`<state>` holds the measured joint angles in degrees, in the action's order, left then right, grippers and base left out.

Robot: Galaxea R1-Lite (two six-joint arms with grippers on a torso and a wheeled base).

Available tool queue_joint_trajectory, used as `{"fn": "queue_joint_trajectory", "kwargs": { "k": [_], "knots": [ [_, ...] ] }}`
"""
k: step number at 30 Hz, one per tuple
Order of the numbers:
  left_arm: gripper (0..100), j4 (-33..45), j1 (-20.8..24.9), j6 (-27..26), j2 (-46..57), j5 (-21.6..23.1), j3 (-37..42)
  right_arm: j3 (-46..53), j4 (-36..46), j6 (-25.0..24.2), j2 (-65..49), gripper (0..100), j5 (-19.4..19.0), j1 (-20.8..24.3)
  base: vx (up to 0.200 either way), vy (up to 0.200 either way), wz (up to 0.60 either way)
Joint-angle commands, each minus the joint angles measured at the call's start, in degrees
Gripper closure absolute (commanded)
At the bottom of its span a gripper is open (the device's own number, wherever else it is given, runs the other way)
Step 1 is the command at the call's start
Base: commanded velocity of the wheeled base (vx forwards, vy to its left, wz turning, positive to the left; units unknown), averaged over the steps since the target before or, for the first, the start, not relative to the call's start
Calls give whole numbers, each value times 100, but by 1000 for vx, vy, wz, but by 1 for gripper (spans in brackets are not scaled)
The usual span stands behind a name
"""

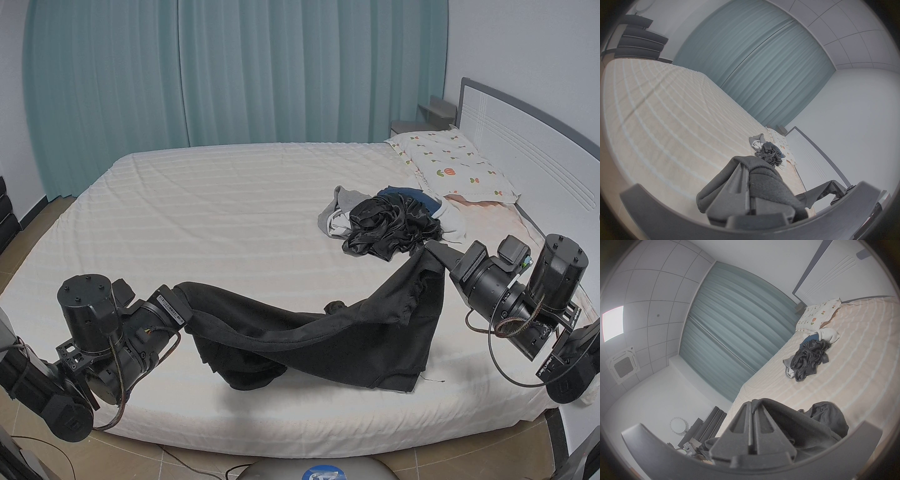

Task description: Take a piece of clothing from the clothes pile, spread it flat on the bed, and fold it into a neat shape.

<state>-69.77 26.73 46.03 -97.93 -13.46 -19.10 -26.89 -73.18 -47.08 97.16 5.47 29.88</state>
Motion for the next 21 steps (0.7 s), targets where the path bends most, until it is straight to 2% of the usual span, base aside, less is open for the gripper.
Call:
{"fn": "queue_joint_trajectory", "kwargs": {
  "k": [1,7,21],
  "knots": [
    [100,-2,-2,2,19,1,12,0,-3,-3,-13,100,-2,0,0,200,0],
    [100,-2,-2,2,19,1,38,0,-3,-3,-39,100,-11,0,0,200,0],
    [100,7,-19,-6,54,1,109,-62,-3,-3,-4,100,-64,-44,0,0,0]
  ]
}}
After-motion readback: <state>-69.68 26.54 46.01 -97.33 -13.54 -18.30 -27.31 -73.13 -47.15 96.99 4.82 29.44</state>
